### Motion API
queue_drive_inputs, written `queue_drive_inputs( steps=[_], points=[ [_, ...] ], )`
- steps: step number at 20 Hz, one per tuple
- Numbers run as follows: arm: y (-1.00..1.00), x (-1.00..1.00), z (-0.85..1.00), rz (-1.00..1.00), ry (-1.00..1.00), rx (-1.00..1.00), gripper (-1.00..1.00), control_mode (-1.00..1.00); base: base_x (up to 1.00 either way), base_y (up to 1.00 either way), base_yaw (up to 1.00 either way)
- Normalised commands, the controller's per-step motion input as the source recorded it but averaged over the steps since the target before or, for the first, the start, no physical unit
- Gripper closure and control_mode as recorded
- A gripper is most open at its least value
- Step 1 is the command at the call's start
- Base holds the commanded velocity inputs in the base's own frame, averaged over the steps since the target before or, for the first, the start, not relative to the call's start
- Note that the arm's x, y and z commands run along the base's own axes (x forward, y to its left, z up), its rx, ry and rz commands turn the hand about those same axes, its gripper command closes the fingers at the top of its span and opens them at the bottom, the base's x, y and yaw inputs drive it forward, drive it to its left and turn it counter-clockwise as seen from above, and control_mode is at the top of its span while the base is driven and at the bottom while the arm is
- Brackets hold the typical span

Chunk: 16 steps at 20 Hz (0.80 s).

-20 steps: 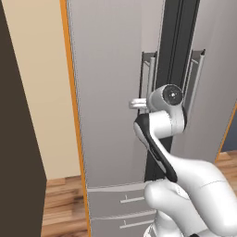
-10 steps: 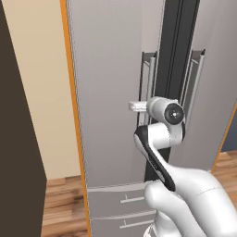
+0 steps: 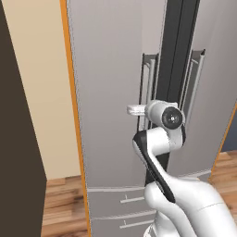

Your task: Retrieve a lemon from the fridge and place it on the cutting board with the fish.

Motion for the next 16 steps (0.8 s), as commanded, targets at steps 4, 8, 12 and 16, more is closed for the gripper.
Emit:
queue_drive_inputs(
  steps=[4,8,12,16],
  points=[
    [0.47,-0.83,0.0,-0.01,0.0,-0.02,1.0,-1.0,0.0,0.0,0.0],
    [0.52,-0.85,0.04,-0.05,0.0,-0.03,1.0,-1.0,0.0,0.0,0.0],
    [0.68,-0.72,0.1,-0.07,0.01,-0.09,1.0,-1.0,0.0,0.0,0.0],
    [0.84,-0.65,0.0,-0.1,0.0,-0.1,1.0,-1.0,0.0,0.0,0.0]
  ],
)
